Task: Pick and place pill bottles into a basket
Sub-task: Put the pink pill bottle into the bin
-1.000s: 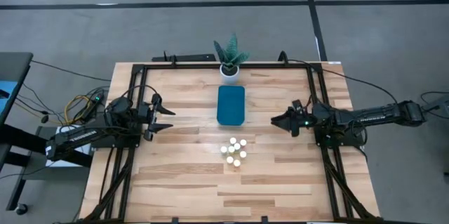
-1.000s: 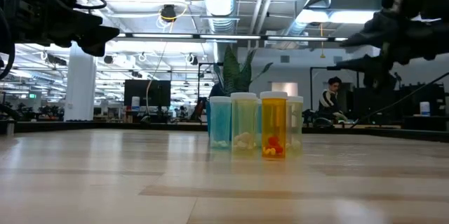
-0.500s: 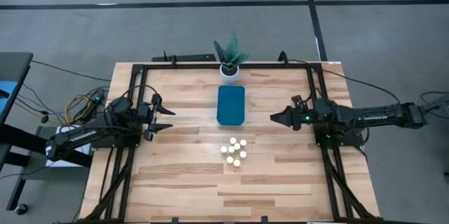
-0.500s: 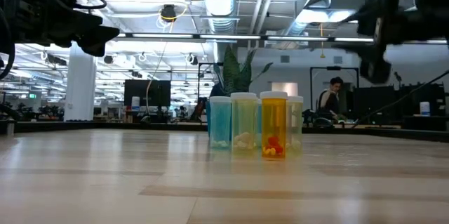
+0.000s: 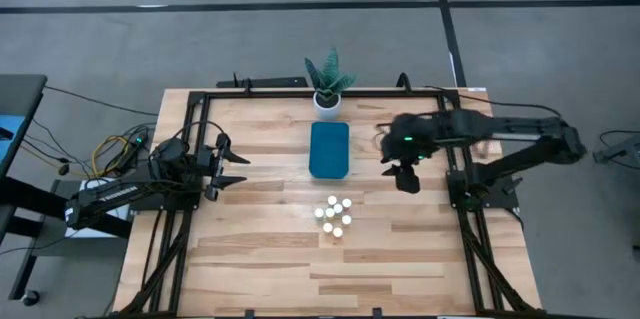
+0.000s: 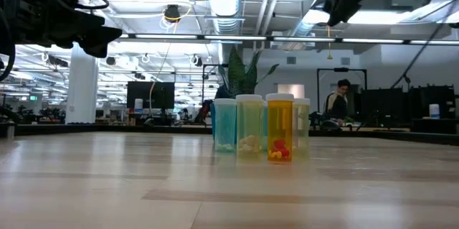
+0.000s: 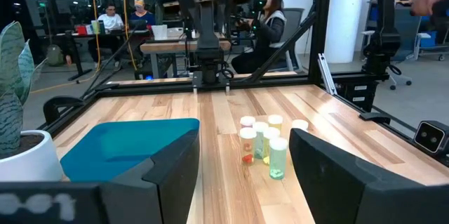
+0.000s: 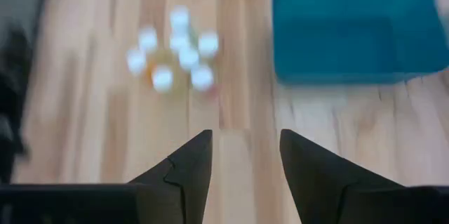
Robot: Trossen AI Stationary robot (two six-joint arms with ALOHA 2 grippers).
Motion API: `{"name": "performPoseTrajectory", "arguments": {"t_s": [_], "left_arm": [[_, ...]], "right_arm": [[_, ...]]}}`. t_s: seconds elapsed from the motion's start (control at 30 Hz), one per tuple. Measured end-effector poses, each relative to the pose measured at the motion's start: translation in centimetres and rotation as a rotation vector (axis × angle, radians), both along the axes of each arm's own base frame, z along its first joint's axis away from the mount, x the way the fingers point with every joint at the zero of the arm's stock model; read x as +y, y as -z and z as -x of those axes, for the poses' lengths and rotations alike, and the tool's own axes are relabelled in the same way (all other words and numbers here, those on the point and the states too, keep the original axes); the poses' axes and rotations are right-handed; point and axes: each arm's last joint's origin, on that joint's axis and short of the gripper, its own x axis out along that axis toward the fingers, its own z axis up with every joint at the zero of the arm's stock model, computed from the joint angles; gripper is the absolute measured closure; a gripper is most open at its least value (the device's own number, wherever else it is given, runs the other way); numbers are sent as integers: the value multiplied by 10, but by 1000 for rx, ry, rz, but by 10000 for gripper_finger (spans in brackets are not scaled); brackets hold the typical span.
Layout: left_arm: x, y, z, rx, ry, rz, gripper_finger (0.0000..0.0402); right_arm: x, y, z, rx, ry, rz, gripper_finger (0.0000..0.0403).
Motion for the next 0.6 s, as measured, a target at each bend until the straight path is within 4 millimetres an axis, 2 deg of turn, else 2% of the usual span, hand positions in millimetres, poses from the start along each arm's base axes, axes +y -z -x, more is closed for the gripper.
{"name": "performPoseTrajectory", "arguments": {"t_s": [0.1, 0.3, 0.43, 0.6], "left_arm": [[0, 0, 0, 0, 0, 0, 189], [0, 0, 0, 0, 0, 0, 189], [0, 0, 0, 0, 0, 0, 189], [0, 0, 0, 0, 0, 0, 189]], "right_arm": [[-2, 10, -22, 165, -77, 30, 241], [-5, 57, -59, 354, -121, 24, 243], [-4, 81, -76, 407, -59, -6, 241], [6, 99, -92, 409, 7, -30, 243]]}}
